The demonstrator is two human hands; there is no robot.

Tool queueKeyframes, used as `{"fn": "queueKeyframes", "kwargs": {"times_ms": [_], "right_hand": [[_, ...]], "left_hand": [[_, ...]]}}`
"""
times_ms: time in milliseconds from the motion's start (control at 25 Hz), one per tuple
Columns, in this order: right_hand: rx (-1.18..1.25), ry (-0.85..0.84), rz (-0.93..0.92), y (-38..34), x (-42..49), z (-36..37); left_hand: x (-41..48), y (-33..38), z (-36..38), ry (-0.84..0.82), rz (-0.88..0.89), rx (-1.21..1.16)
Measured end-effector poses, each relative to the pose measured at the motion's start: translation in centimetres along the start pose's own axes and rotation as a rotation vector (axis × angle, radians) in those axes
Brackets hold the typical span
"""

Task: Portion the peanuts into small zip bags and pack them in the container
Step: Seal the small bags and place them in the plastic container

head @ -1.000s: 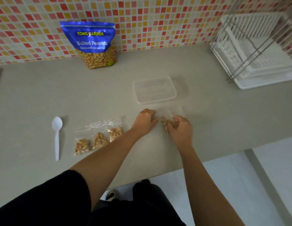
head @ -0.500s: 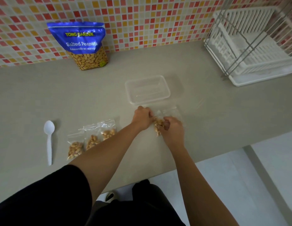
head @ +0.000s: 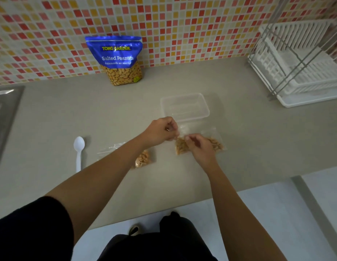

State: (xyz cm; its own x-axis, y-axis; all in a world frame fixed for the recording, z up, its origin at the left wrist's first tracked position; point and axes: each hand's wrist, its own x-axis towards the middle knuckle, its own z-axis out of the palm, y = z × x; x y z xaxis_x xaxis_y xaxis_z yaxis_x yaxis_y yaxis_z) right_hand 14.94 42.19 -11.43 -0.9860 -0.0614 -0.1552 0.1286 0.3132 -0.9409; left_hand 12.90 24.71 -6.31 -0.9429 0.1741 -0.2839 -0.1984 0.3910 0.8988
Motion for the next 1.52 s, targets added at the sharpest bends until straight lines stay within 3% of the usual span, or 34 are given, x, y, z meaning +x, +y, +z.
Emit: {"fn": "queueKeyframes", "kwargs": {"times_ms": [80,200,360,640,920,1240,1360,1520], "right_hand": [[0.115,-0.050,-0.015,-1.2,0.0,0.8],[0.256,-0.101,0.007,-3.1,0.0,2.2],[0.232,-0.021,-0.085,-4.0,-0.2,4.2],[0.239,-0.045,-0.048,-5.1,-0.7,6.5],[0.277,-0.010,-0.069,-5.6,-1.2,8.1],[0.369,0.052,-0.013,-5.5,-1.5,9.1],[0.341,0.035,-0.032,-5.4,-1.6,9.1],[0.259,0.075,-0.071,-5.1,-1.8,9.2]], "left_hand": [[-0.9,0.5,-1.6,-0.005,-0.003,-0.055],[-1.7,0.8,-3.6,0.022,0.004,0.041],[-2.6,0.5,-5.4,0.041,0.034,0.146],[-4.0,-1.3,-6.9,0.098,0.051,0.400],[-5.9,-1.9,-6.7,0.189,0.048,0.096],[-6.6,-1.2,-5.7,0.188,-0.044,-0.071],[-6.1,-1.4,-6.3,0.199,0.030,0.083],[-5.5,-1.3,-6.5,0.155,0.165,0.500]]}}
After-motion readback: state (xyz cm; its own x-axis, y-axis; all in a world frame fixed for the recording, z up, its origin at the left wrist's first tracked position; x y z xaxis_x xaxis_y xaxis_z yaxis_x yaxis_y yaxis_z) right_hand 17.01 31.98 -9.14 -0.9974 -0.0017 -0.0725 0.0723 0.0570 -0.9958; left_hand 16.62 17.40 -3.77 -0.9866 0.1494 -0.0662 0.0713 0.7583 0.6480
